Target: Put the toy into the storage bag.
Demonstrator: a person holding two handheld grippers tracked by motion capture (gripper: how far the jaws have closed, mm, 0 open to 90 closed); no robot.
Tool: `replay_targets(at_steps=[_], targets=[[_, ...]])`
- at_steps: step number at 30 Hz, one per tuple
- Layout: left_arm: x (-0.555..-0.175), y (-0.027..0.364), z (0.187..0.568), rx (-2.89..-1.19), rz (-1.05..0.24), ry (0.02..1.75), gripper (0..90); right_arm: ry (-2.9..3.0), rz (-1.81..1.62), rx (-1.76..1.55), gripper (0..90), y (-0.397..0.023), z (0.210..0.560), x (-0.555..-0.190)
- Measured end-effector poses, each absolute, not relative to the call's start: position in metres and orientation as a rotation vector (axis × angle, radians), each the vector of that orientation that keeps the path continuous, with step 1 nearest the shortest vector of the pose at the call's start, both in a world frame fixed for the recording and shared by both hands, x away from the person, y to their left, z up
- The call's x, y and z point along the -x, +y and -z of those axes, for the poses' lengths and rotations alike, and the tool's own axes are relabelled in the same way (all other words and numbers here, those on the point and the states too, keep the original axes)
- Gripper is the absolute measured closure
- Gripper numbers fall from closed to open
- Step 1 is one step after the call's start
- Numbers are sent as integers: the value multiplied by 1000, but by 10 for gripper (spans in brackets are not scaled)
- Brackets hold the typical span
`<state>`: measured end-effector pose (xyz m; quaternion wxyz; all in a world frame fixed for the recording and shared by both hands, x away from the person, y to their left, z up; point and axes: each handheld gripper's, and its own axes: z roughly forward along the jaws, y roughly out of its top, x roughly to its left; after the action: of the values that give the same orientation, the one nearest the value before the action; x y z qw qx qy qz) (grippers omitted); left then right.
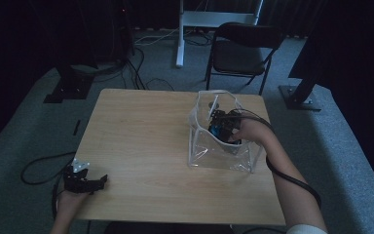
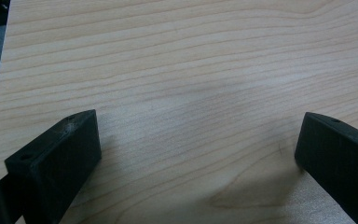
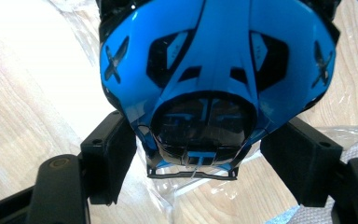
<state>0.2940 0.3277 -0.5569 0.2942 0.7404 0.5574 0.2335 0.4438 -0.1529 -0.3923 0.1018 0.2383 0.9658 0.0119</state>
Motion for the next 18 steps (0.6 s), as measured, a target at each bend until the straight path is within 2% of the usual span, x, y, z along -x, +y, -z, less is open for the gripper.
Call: replay_targets(at_steps=[18], targets=[[-294, 328, 557, -1973, -621, 1482, 7, 2914, 135, -609, 263, -138, 412, -451]])
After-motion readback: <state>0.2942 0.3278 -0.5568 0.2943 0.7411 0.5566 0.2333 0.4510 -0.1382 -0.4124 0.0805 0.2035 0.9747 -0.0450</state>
